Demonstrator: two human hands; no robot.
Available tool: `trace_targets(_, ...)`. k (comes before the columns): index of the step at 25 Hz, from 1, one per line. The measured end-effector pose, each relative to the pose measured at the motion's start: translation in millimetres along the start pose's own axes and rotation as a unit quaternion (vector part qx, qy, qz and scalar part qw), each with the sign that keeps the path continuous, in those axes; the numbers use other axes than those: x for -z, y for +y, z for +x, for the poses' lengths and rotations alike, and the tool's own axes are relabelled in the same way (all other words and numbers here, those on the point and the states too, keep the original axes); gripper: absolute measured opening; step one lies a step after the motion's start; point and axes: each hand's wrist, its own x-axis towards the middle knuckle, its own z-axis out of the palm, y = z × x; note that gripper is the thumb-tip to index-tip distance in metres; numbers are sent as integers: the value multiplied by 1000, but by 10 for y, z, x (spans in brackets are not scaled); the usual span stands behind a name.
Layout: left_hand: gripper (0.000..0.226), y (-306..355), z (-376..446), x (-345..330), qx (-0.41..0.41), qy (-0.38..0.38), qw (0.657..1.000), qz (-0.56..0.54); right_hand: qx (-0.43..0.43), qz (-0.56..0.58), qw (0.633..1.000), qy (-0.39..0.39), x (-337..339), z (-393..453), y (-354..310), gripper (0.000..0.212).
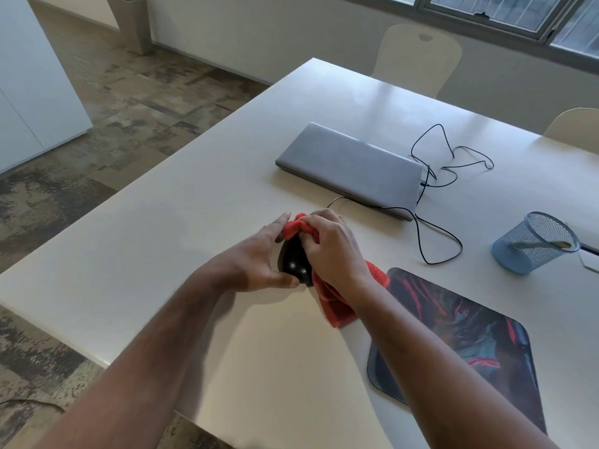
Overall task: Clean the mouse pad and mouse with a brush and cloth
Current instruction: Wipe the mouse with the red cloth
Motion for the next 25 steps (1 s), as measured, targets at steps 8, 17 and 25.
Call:
trace_targets(8, 130, 31, -6, -16, -19, 3, 999, 31, -146, -46, 988, 9, -67, -165, -186, 40)
trace_targets(17, 127, 52, 42, -4, -37, -7, 998, 57, -252, 84, 960, 91, 383, -216, 53, 26)
trace_targets(25, 133, 107, 168, 259, -32, -7, 998, -47, -253, -8, 967, 27, 78, -262, 210, 52)
